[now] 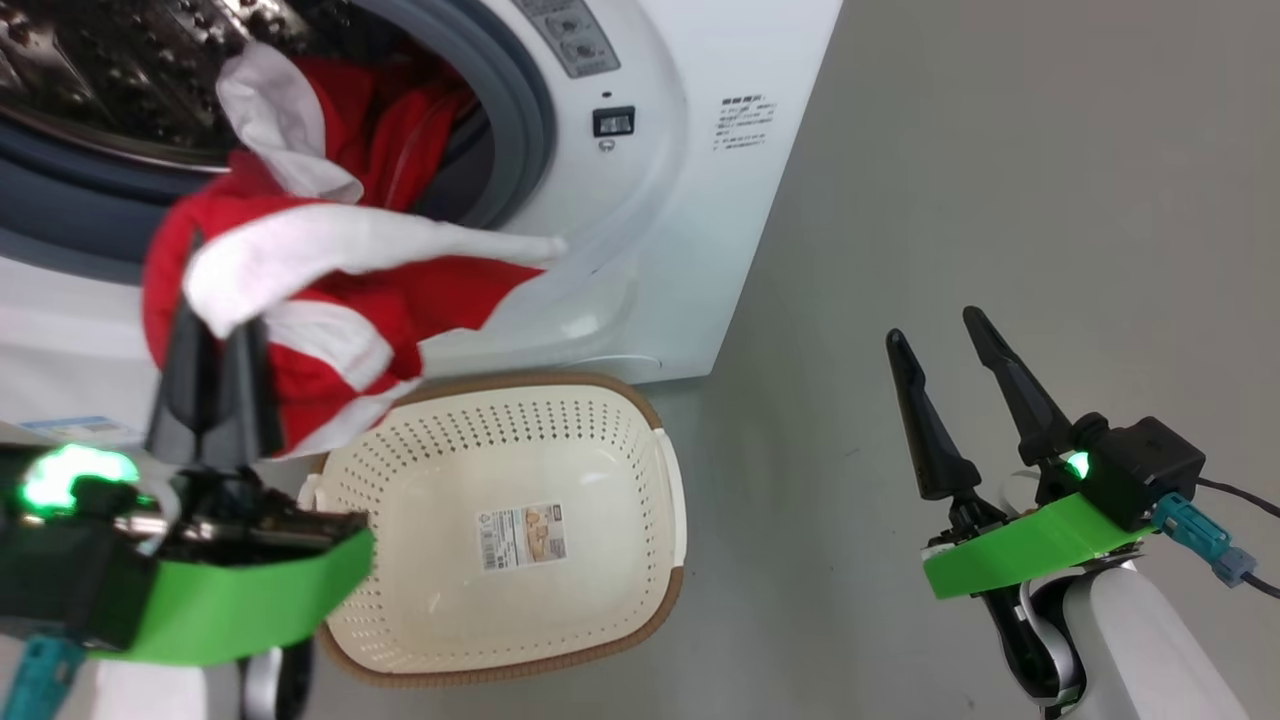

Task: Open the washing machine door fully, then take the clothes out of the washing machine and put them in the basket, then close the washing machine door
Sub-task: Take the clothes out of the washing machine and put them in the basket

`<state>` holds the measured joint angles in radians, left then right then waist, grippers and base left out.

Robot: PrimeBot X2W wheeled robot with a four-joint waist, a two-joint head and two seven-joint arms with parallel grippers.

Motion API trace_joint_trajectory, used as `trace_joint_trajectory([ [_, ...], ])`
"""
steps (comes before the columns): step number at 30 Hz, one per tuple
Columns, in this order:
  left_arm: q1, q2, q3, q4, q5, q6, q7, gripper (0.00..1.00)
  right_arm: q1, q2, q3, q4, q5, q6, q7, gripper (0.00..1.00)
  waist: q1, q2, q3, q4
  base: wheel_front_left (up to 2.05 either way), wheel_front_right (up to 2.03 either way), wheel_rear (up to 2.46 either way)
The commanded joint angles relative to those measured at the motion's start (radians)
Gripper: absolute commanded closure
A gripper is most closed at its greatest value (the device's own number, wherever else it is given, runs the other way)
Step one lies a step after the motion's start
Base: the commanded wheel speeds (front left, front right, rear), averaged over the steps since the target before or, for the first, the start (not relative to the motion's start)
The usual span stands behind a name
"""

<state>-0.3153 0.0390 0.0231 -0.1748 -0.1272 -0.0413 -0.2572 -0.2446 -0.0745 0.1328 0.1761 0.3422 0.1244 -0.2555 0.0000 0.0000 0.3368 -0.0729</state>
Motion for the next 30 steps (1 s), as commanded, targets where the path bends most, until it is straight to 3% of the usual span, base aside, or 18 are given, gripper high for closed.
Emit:
trace_joint_trajectory([
  [1, 0.024, 0.012, 0.012, -0.029, -0.013, 0.011, -0.005, 1.0, 0.002, -0.005, 0.016, -0.027, -0.007, 0.006, -0.006, 0.0, 0.0, 0.0, 0.014, 0.005, 0.0, 0.0, 0.0],
  [11, 0.031, 0.011, -0.118, 0.13, -0.152, 0.037, -0.005, 1.0, -0.025, -0.008, 0.026, -0.035, 0.0, 0.006, -0.006, 0.0, 0.0, 0.0, 0.072, 0.008, 0.0, 0.0, 0.0],
  [30, -0.196, 0.011, -0.208, 0.736, -0.263, 0.017, -0.005, 1.0, -0.082, -0.005, 0.048, -0.036, 0.009, 0.006, -0.006, 0.0, 0.0, 0.0, 0.199, -0.018, 0.0, 0.0, 0.0],
])
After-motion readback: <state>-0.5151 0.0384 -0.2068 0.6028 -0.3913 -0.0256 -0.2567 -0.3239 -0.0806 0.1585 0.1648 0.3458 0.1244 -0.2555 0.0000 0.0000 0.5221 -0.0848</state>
